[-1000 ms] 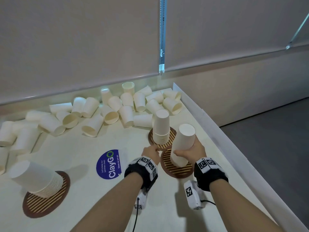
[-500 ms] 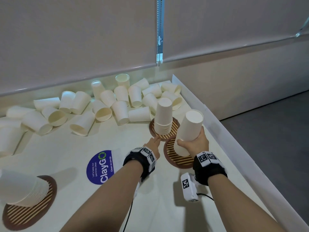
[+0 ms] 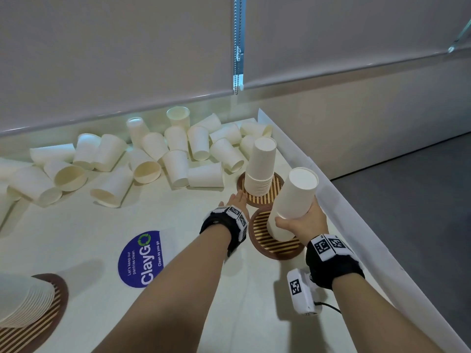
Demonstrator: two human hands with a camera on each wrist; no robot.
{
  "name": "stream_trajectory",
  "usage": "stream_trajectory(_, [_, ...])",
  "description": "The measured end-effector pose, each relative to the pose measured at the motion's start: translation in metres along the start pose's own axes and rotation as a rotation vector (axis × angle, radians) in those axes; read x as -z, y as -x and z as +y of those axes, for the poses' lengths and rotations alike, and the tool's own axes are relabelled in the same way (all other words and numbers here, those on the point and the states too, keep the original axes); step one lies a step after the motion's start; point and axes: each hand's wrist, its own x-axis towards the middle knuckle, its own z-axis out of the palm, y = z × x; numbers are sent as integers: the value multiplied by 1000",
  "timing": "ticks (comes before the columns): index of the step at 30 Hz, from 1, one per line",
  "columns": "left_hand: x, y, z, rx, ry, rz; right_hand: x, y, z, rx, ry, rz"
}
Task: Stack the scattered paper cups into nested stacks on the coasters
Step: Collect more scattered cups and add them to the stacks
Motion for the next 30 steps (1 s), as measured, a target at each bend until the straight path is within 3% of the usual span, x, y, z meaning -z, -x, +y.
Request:
stream_trajectory(9, [-3,-3,-4,98,12,59,12,2,4,-20,9,-28])
stream_trajectory(16, [-2,15,-13,82,171,146,8,6,7,-53,-26,21])
stream_trajectory(18, [7,34,-24,89,229,178,7,12,6,-91,-29,52])
stream_trajectory(21, [21,70,-45,121,309,263,4,24,5,-303,-23,84])
stream_trajectory(25, [35,126,-79,209,323,376,-6,54,2,-510,265,-68])
stream_trajectory(30, [56,194,-134,375,221,528,-26,88,-22,-465,121,-265])
